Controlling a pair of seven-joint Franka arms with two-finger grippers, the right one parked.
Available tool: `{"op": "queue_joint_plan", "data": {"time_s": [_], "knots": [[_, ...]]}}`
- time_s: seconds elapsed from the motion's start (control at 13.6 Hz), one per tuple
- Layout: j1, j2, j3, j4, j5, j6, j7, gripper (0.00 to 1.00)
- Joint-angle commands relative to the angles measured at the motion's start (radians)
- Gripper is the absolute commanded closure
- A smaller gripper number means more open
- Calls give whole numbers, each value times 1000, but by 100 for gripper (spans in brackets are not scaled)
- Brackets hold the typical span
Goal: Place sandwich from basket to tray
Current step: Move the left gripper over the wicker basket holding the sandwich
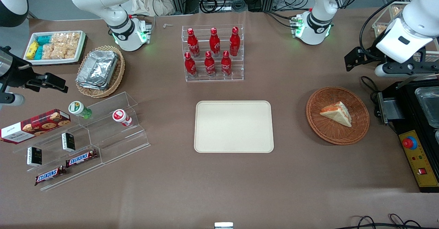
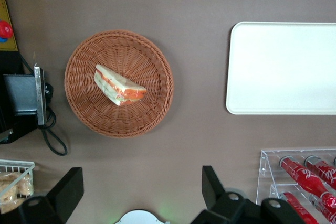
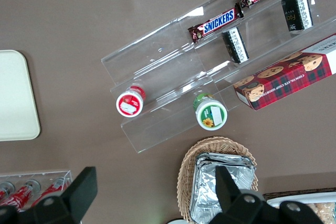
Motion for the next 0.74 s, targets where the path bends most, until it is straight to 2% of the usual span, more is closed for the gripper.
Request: {"op": "queue_joint_plan", "data": {"time_s": [0.0, 0.66], "knots": [[1, -21, -4, -7, -9, -22, -19, 0], [6, -32, -1, -18, 19, -86, -36, 0]]}}
